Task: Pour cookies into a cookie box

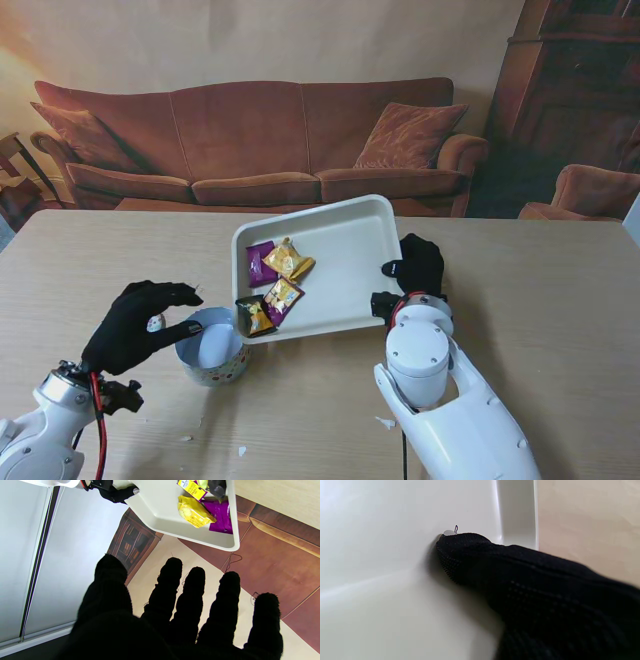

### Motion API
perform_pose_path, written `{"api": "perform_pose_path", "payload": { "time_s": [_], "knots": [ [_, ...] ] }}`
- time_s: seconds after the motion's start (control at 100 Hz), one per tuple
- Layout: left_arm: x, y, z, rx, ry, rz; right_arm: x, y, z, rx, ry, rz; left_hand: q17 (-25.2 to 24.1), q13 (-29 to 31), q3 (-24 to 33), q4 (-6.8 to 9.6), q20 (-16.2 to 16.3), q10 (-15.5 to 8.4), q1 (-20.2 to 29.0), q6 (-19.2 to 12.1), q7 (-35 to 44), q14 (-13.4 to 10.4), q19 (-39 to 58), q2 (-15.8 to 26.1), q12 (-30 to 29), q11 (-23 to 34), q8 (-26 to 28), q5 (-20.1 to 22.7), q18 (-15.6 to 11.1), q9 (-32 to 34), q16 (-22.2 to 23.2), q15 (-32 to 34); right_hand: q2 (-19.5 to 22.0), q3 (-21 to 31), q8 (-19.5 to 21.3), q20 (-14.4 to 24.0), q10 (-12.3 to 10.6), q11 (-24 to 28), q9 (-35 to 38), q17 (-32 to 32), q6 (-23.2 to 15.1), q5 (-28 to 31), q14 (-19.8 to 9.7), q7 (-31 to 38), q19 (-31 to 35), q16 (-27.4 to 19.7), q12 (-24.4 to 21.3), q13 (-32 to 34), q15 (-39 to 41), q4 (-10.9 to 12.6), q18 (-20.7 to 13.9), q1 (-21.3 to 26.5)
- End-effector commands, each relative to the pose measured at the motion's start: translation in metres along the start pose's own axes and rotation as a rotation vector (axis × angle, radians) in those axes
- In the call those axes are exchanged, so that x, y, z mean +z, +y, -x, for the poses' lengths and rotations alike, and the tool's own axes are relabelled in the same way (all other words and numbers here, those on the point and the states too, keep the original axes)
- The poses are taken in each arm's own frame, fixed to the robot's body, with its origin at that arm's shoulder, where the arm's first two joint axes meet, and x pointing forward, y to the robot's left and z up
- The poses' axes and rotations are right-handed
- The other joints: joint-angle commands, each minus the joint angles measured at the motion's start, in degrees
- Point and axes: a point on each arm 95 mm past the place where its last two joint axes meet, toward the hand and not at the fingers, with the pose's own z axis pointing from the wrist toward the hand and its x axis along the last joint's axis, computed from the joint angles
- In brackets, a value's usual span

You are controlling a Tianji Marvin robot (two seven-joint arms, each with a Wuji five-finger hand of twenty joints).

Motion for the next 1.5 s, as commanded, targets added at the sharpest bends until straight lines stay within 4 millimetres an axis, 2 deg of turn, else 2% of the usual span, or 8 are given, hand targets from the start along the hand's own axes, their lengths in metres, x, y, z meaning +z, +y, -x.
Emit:
{"api": "perform_pose_path", "payload": {
  "time_s": [0.0,0.27,0.61,0.83,1.09,1.49],
  "knots": [
    [-0.001,0.001,-0.003,-0.005,0.008,0.006,-0.001,-0.016,-0.014,0.040,0.028,-0.034,-0.32,1.79,-2.27,-0.10,0.32,0.13,1.46,-0.01,-0.22,0.51,-0.20,1.85,0.46,-0.45,0.44,1.02,0.96,0.70,1.04,0.29,-0.75,11.53,0.53,3.77,-2.18,2.89,2.57,4.44,-1.64,2.65,0.87,2.66,14.04,3.30,0.36,3.69,12.16,5.10,-19.52,9.77],
    [-0.001,-0.001,-0.002,-0.003,0.007,-0.004,0.005,-0.042,-0.018,0.027,0.084,-0.053,-0.30,1.84,-2.26,-0.09,0.33,0.14,1.46,-0.08,-0.20,0.49,-0.16,1.84,0.48,-0.47,0.48,1.06,0.96,0.80,1.05,0.32,-0.88,11.53,0.51,3.75,-2.24,3.02,2.68,4.45,-1.67,2.80,0.87,2.65,14.07,3.26,0.33,3.68,12.25,5.36,-19.36,9.77],
    [-0.001,-0.003,0.000,0.004,0.007,-0.019,0.010,-0.065,-0.022,0.022,0.149,-0.059,-0.40,1.68,-2.27,-0.09,0.30,0.01,1.44,-0.08,-0.24,0.45,-0.20,1.92,0.46,-0.55,0.48,0.92,0.90,0.59,1.03,0.27,-0.97,11.53,0.46,3.65,-2.23,3.05,2.80,4.45,-1.66,2.97,0.96,2.68,13.98,3.20,0.24,3.66,12.22,5.47,-19.01,9.85],
    [-0.001,-0.003,0.000,0.003,0.007,-0.021,0.011,-0.076,-0.021,-0.009,0.249,-0.052,-0.41,1.73,-2.29,-0.10,0.31,0.06,1.44,-0.01,-0.23,0.41,-0.17,1.90,0.49,-0.47,0.49,0.95,0.92,0.68,1.03,0.30,-0.99,11.53,0.37,3.61,-2.49,3.06,3.00,4.49,-1.95,3.18,0.70,2.80,13.98,3.24,0.13,3.67,12.28,5.81,-18.84,9.77],
    [-0.001,-0.002,-0.001,0.003,0.008,-0.017,0.011,-0.086,-0.020,-0.006,0.282,-0.063,-0.39,1.81,-2.26,-0.09,0.33,0.00,1.49,-0.10,-0.17,0.52,-0.10,1.89,0.51,-0.45,0.53,1.00,0.97,0.71,1.06,0.35,-1.02,11.53,0.26,3.63,-2.47,3.04,2.98,4.46,-1.90,3.17,0.79,2.91,13.93,3.19,-0.02,3.66,12.17,5.76,-18.81,9.77],
    [-0.001,-0.003,-0.001,0.003,0.010,-0.020,0.007,-0.093,-0.031,-0.004,0.349,-0.062,-0.40,1.85,-2.26,-0.08,0.31,0.19,1.43,-0.08,-0.17,0.42,-0.08,1.97,0.54,-0.39,0.52,0.95,0.95,0.80,1.08,0.39,-1.19,11.53,0.09,3.62,-2.34,3.04,3.04,4.49,-1.87,3.21,0.90,3.00,13.91,3.12,-0.25,3.67,12.10,5.78,-18.57,9.81]
  ]
}}
